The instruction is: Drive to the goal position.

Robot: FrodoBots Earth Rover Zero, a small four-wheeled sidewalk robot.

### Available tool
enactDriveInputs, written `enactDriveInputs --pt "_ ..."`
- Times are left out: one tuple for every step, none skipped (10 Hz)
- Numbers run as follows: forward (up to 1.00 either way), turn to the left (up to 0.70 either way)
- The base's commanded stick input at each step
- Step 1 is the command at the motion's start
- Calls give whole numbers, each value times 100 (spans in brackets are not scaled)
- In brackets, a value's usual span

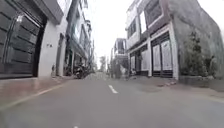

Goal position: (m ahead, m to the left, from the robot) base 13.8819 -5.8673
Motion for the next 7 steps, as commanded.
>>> enactDriveInputs --pt "100 0" --pt "100 0" --pt "100 0" --pt "100 0" --pt "100 0" --pt "100 0" --pt "100 0"
